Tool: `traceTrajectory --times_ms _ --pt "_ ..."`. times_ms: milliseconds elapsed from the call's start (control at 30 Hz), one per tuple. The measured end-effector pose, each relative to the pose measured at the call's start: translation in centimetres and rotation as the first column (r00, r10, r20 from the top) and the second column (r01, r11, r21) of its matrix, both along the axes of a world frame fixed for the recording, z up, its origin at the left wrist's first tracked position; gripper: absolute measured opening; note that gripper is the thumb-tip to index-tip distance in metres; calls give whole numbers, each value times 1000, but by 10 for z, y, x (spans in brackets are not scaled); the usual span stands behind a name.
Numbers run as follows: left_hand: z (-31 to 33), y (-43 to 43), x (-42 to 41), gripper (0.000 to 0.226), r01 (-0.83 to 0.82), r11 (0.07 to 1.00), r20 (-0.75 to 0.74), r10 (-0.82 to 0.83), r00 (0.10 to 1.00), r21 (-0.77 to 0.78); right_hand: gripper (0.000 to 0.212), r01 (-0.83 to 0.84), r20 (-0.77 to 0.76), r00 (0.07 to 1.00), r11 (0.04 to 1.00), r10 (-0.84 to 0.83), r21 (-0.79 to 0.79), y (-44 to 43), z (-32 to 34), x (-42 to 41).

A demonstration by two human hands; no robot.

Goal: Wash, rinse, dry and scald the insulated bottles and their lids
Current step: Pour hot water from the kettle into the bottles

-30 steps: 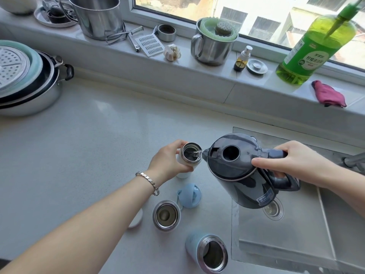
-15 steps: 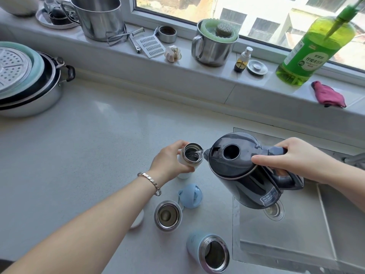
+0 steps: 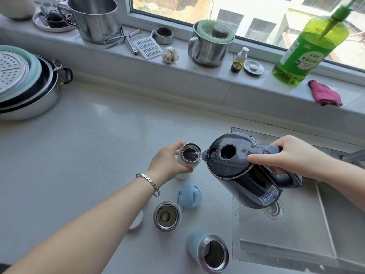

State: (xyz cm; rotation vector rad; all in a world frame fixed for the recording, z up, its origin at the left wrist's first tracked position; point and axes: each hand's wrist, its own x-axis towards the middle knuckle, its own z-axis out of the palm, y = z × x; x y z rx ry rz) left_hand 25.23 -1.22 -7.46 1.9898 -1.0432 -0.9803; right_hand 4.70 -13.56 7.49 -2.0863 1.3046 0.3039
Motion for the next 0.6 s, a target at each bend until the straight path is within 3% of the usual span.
traceTrajectory --times_ms 600 --pt "3 0 0 54 16 1000 4 -16 1000 -4 54 11 -54 998 998 -14 -64 2 5 4"
